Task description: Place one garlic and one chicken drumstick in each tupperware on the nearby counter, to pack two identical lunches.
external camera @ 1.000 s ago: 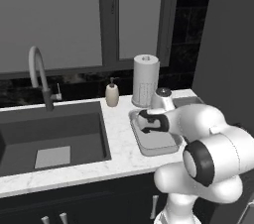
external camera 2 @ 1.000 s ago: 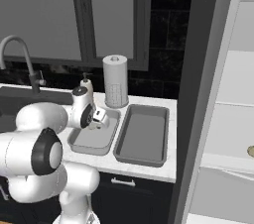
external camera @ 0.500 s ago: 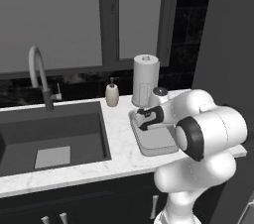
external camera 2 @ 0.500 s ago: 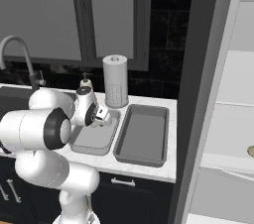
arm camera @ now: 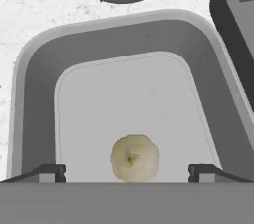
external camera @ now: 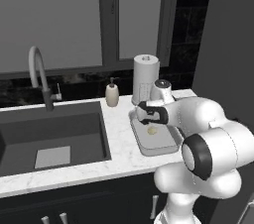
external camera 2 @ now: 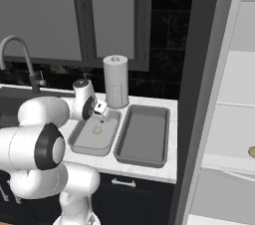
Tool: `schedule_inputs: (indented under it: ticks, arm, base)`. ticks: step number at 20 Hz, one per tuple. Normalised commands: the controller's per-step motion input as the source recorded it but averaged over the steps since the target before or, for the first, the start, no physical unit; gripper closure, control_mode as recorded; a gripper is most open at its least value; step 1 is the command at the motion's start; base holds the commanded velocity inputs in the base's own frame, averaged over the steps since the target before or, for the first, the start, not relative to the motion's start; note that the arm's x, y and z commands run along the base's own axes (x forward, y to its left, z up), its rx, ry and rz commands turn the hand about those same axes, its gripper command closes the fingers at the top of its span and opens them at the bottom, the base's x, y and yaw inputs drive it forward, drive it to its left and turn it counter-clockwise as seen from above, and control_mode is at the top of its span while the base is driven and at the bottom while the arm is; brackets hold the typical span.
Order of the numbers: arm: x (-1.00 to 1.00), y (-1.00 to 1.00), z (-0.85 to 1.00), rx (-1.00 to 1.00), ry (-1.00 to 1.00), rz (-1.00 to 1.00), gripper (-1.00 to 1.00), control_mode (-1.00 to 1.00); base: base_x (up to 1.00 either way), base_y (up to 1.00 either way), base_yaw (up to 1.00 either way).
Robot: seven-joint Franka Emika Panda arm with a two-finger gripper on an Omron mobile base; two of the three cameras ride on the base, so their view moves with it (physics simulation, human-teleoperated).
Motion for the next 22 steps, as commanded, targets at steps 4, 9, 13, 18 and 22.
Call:
schedule_inputs:
  ticks: [4,9,13,18,22]
  arm:
    - [-1.00,-0.03,0.30,0.00,-0.10,0.00,-1.00,-1.00]
    - [-1.00,-0.10,0.50,0.00,-0.10,0.00,-1.00,-1.00]
    - [-0.91,-0.35,0.51,0.00,-0.10,0.00,-1.00,-1.00]
    - [-0.96,-0.21,0.32,0.00,-0.10,0.00,-1.00,-1.00]
    - [-0.86,-0.05,0.17,0.00,-0.06,0.00,-1.00,-1.00]
  base:
    - [0.00,0.00,0.00]
    - [0.00,0.00,0.00]
    - [0.00,0.00,0.00]
    - [0.00,0.00,0.00]
    - [0.00,0.00,0.00]
